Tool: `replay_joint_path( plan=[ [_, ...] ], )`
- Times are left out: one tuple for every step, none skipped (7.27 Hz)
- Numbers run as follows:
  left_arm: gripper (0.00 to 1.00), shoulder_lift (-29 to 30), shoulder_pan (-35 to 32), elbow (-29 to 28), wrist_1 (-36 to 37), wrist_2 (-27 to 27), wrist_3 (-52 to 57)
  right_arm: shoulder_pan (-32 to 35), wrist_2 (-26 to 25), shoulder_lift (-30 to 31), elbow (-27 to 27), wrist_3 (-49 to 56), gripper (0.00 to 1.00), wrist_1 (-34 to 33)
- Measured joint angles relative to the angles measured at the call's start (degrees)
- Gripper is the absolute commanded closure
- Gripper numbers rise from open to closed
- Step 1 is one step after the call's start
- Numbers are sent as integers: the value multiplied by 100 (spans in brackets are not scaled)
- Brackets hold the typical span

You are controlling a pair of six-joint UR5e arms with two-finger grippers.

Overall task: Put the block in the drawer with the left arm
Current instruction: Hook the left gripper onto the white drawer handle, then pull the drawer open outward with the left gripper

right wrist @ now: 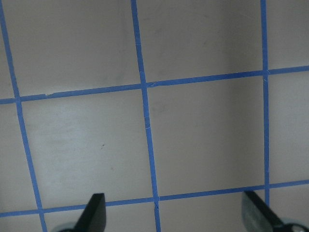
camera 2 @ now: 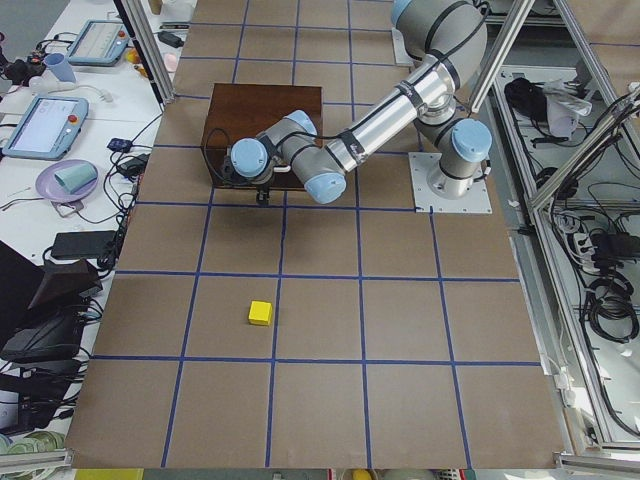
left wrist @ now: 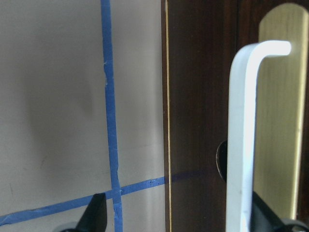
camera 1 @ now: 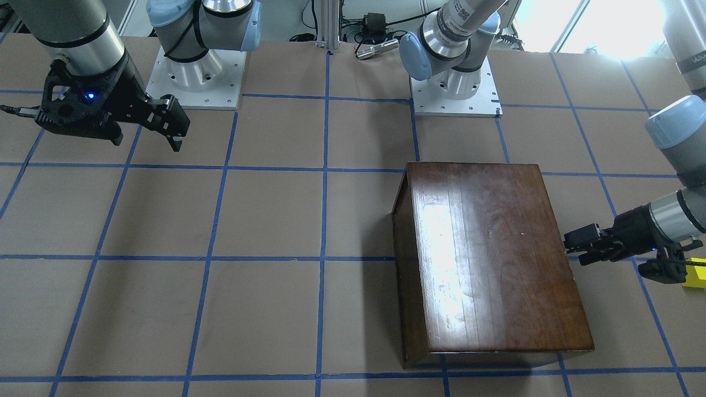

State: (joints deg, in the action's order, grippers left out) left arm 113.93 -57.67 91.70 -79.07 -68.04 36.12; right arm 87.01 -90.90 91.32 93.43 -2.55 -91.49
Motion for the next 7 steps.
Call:
replay_joint_path(
  plan=[
    [18, 4, 1, -3, 43, -8, 12, 0, 1, 0, 0, 0, 0, 0],
    [18, 6, 1, -17, 98, -22, 27, 0, 2, 0, 0, 0, 0, 0],
    [18, 2, 4, -43, 129, -40, 39, 0, 2, 0, 0, 0, 0, 0],
    [18, -5, 11, -61, 145, -57, 47, 0, 2, 0, 0, 0, 0, 0],
    [18, -11, 15, -68, 169, -79, 51, 0, 2, 0, 0, 0, 0, 0],
    [18, -13, 17, -71, 216, -146, 59, 0, 2, 0, 0, 0, 0, 0],
    [18, -14, 21, -75, 257, -230, 70, 0, 2, 0, 0, 0, 0, 0]
  ],
)
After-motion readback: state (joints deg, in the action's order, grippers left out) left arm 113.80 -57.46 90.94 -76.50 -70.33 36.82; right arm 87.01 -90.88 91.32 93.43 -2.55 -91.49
